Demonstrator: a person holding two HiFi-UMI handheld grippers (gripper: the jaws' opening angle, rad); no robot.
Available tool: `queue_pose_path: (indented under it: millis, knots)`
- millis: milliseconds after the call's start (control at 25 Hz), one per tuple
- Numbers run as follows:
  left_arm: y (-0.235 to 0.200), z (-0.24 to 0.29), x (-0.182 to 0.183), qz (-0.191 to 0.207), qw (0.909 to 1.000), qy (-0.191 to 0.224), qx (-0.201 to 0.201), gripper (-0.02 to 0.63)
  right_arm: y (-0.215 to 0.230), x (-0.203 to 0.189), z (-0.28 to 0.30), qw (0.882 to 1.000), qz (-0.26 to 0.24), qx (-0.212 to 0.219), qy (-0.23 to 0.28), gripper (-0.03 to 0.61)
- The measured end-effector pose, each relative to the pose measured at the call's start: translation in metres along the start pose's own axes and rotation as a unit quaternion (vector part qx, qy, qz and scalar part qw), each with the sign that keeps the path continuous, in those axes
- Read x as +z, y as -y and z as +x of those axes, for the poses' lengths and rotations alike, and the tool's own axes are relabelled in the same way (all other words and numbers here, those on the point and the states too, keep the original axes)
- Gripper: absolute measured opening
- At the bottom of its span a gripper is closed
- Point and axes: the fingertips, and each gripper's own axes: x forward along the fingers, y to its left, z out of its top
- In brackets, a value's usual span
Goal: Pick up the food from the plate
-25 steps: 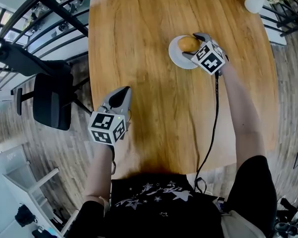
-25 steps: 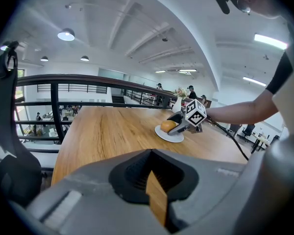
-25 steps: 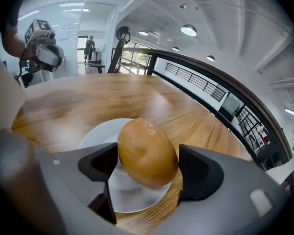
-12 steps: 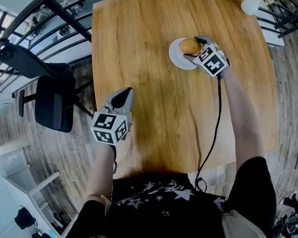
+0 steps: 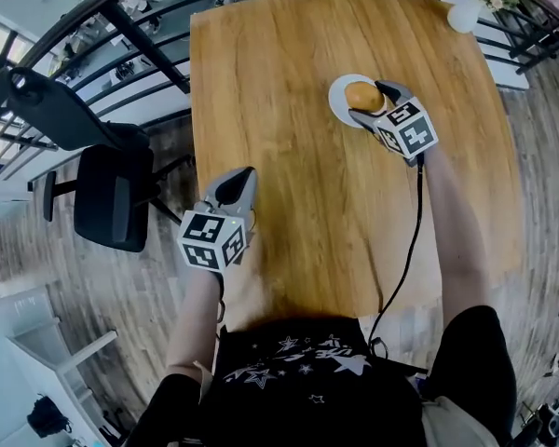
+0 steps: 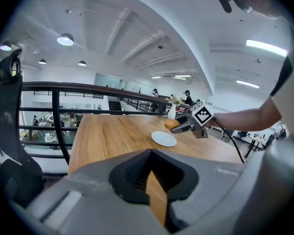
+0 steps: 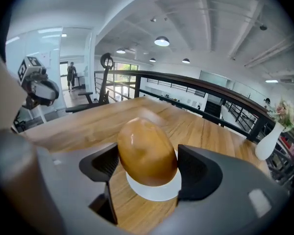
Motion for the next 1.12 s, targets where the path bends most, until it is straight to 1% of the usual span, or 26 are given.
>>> queue_pose_path:
  millis: [120, 320, 440, 640, 800, 960, 1120]
  knots:
    - [0.002, -0.013, 0.001, 0.0, 1.0, 0.004, -0.006, 0.002, -0.022, 0.013, -0.02, 0.999, 0.031, 0.003, 0.029, 0.379]
    - [0.003, -0.033, 0.001, 0.001, 0.9998, 0.012, -0.014, 0.002, -0.053, 0.028, -0.044, 0.998, 0.034, -0.004, 0.048, 0.379]
    - [0.008, -0.047, 0.002, 0.001, 0.9996, 0.018, -0.02, 0.002, -0.067, 0.034, -0.06, 0.997, 0.049, -0.014, 0.061, 0.379]
    - [0.013, -0.073, -0.002, 0.001, 0.9991, 0.029, -0.033, 0.002, -0.1, 0.043, -0.087, 0.99, 0.099, -0.018, 0.1, 0.379]
    - [0.013, -0.09, -0.003, -0.005, 0.9987, 0.025, -0.045, 0.002, -0.126, 0.044, -0.101, 0.985, 0.135, -0.017, 0.108, 0.377]
    - [0.016, -0.099, -0.005, -0.008, 0.998, 0.025, -0.058, 0.002, -0.146, 0.041, -0.116, 0.973, 0.188, -0.017, 0.134, 0.377]
    - [0.017, -0.111, -0.014, -0.01, 0.9969, 0.027, -0.073, 0.002, -0.174, 0.042, -0.131, 0.954, 0.245, -0.02, 0.174, 0.379]
